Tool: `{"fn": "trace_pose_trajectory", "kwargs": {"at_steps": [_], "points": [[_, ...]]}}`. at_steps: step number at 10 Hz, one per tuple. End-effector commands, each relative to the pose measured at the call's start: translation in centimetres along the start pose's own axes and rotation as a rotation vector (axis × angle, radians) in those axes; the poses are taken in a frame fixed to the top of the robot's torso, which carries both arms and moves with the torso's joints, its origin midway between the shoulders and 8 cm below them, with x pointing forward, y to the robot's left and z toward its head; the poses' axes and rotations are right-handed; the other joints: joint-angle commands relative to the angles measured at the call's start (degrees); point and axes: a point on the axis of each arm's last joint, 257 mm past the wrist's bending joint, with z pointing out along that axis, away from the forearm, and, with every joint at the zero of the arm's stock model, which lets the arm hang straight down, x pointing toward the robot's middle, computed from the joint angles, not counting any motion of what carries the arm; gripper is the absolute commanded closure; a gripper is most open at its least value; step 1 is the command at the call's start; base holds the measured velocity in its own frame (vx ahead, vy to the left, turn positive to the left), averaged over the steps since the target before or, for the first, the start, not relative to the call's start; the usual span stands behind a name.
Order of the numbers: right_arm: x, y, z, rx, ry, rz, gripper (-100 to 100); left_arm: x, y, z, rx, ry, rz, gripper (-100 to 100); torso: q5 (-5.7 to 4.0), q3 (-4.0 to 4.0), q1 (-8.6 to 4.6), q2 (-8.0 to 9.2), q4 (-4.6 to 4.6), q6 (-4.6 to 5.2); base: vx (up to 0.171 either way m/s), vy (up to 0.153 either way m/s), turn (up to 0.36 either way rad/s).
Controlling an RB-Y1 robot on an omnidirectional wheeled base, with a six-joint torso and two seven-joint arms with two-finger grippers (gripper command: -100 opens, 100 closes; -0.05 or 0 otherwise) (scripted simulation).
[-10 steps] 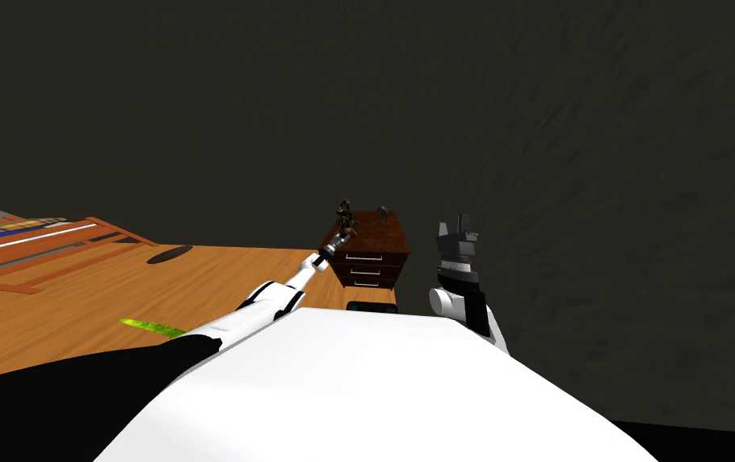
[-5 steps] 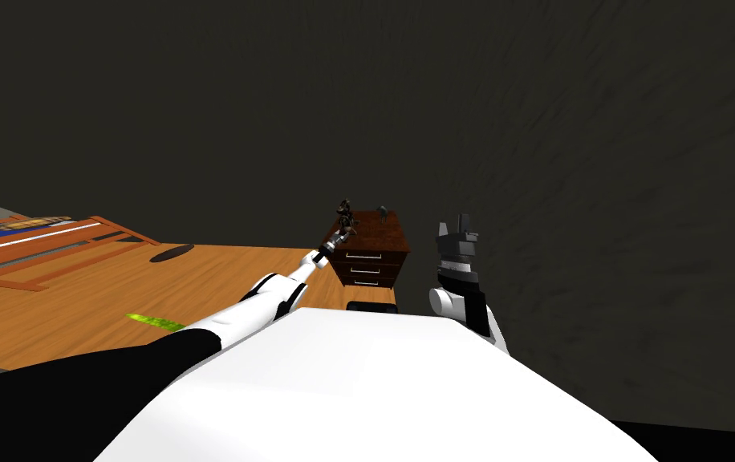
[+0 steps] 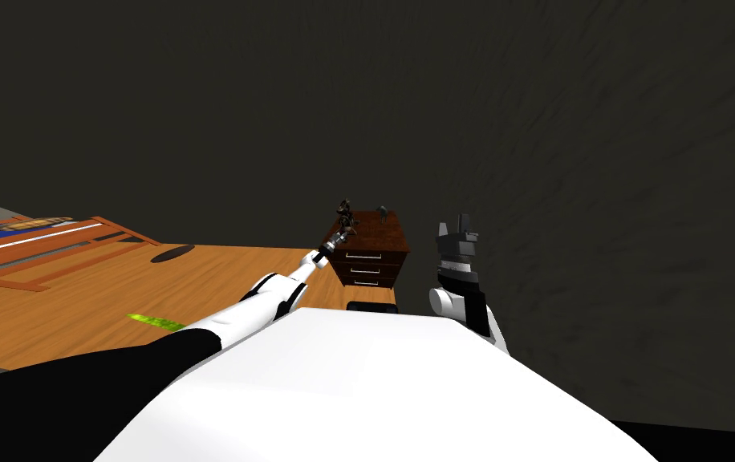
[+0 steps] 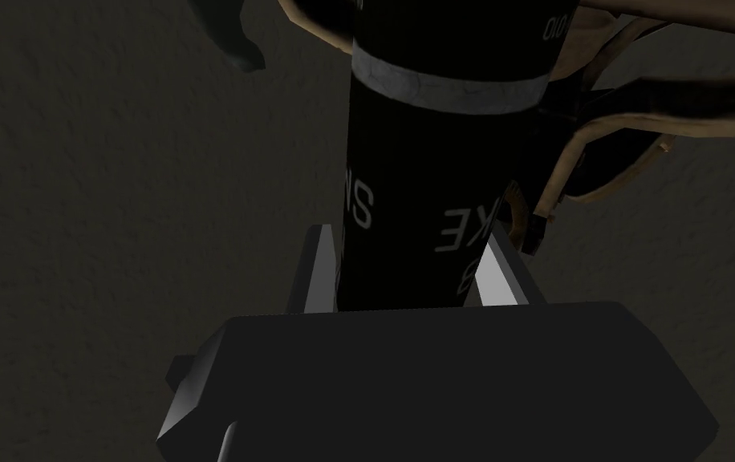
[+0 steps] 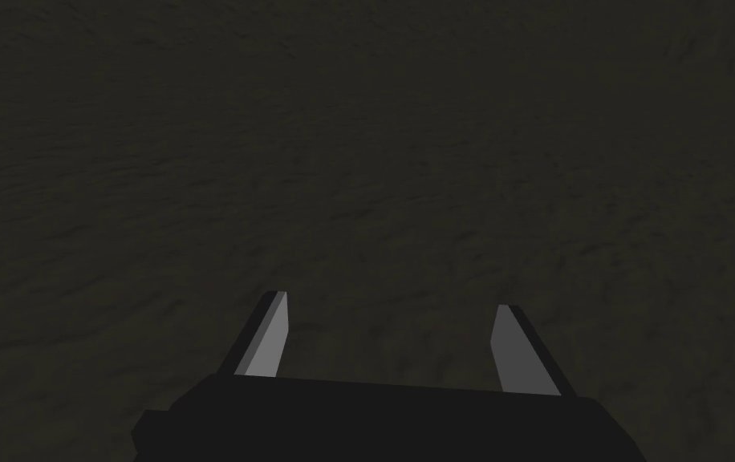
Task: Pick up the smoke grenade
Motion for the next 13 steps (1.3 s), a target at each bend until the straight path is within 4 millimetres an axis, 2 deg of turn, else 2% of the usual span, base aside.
{"fn": "trace_pose_trajectory", "kwargs": {"at_steps": [1,2,3,4,5,6,8,10,11,12,13], "points": [[0.0,0.0,0.0,0.000,0.000,0.000,0,0.0,0.0,0.0,0.000,0.000,0.000,100,0.00,0.00,0.00,0.00,0.00,0.00,0.000,0.000,0.000],[0.0,0.0,0.0,0.000,0.000,0.000,0,0.0,0.0,0.0,0.000,0.000,0.000,0,-0.01,0.01,0.00,0.00,0.01,0.00,0.000,0.000,0.000],[0.0,0.0,0.0,0.000,0.000,0.000,0,1.8,-0.1,-1.1,-0.014,0.033,-0.011,100,-0.01,0.01,-0.01,0.01,0.01,0.00,0.054,0.015,-0.023],[0.0,0.0,0.0,0.000,0.000,0.000,0,2.1,-0.2,-1.5,-0.014,0.035,-0.014,100,0.06,-0.13,0.03,-0.13,-0.15,0.01,0.079,0.027,-0.020],[0.0,0.0,0.0,0.000,0.000,0.000,0,1.4,-1.1,-1.4,0.005,0.013,-0.011,100,0.14,-0.29,0.09,-0.25,-0.35,-0.01,0.042,0.022,0.008],[0.0,0.0,0.0,0.000,0.000,0.000,0,2.7,-1.5,-2.3,-0.002,0.034,-0.016,100,0.18,-0.32,0.10,-0.24,-0.41,0.02,0.071,0.040,-0.018],[0.0,0.0,0.0,0.000,0.000,0.000,0,3.5,-2.3,-3.4,-0.002,0.043,-0.020,100,0.34,-0.53,0.17,-0.31,-0.76,0.03,0.068,0.031,-0.023],[0.0,0.0,0.0,0.000,0.000,0.000,0,3.7,-3.1,-4.5,0.007,0.035,-0.025,100,0.48,-0.78,0.18,-0.46,-1.11,0.04,0.049,0.020,-0.006],[0.0,0.0,0.0,0.000,0.000,0.000,0,3.1,-3.4,-4.2,0.016,0.022,-0.022,100,0.56,-0.83,0.15,-0.39,-1.28,0.04,0.006,0.003,0.005],[0.0,0.0,0.0,0.000,0.000,0.000,0,4.3,-3.5,-5.1,-0.001,0.047,-0.025,100,0.60,-0.83,0.11,-0.30,-1.36,0.06,0.047,0.024,-0.023],[0.0,0.0,0.0,0.000,0.000,0.000,0,4.3,-3.9,-5.6,0.004,0.042,-0.028,100,0.68,-0.95,0.16,-0.38,-1.54,0.05,0.056,0.019,-0.017]]}}
